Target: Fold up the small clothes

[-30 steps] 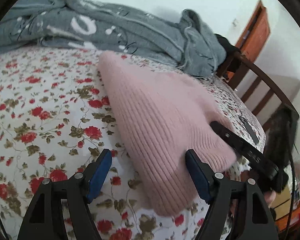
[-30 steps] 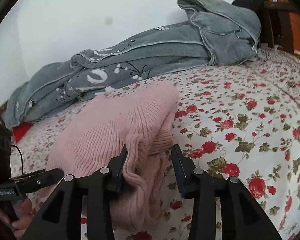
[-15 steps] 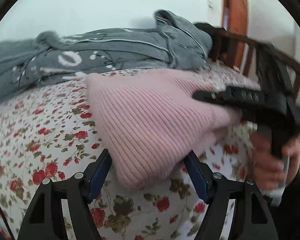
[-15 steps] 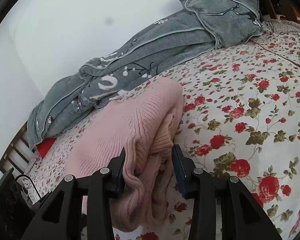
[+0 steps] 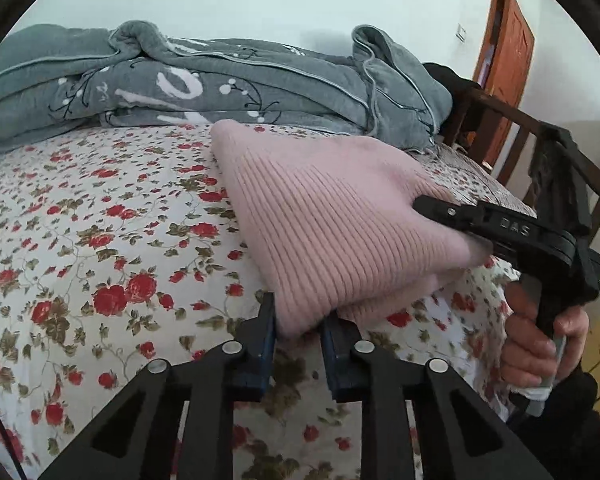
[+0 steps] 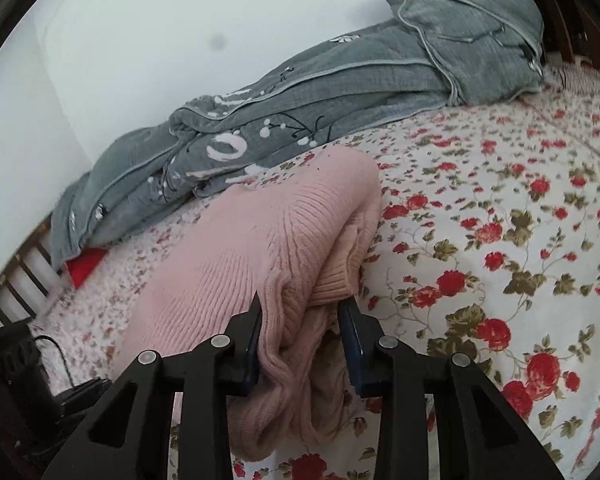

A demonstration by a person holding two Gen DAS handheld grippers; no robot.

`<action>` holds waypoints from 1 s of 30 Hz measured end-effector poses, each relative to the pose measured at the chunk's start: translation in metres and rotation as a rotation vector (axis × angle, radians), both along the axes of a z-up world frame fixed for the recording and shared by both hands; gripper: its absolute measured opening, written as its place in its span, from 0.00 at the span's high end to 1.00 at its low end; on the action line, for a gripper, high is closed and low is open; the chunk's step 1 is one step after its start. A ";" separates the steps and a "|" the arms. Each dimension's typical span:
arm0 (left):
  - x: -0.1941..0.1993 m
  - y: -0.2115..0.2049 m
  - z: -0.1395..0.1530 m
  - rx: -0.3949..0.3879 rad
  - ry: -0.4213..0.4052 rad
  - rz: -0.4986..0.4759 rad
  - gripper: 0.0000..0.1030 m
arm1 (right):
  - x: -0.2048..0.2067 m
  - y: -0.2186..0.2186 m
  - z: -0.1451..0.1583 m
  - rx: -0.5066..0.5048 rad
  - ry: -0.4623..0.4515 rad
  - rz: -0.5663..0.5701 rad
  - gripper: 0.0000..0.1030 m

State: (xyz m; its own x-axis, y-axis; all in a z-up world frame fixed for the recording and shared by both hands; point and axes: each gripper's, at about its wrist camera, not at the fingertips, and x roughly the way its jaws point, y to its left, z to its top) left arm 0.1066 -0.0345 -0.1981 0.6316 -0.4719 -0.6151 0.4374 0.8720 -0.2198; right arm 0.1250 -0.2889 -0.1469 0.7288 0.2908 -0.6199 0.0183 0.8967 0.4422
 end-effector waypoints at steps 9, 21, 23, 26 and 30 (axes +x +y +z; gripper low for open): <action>0.006 0.026 0.043 -0.155 -0.040 0.031 0.57 | -0.021 -0.016 0.023 0.006 -0.121 -0.028 0.62; 0.051 0.004 0.020 -0.128 0.100 -0.023 0.53 | -0.013 -0.015 0.009 -0.031 0.030 -0.015 0.74; 0.062 0.011 0.029 -0.164 0.098 -0.014 0.49 | -0.014 -0.019 0.020 -0.002 -0.004 -0.015 0.73; 0.088 0.013 0.038 -0.181 0.113 -0.017 0.43 | -0.008 -0.024 0.045 0.002 -0.094 -0.025 0.52; 0.129 0.004 0.023 -0.211 0.235 -0.045 0.42 | 0.033 -0.028 0.042 0.081 -0.005 -0.040 0.44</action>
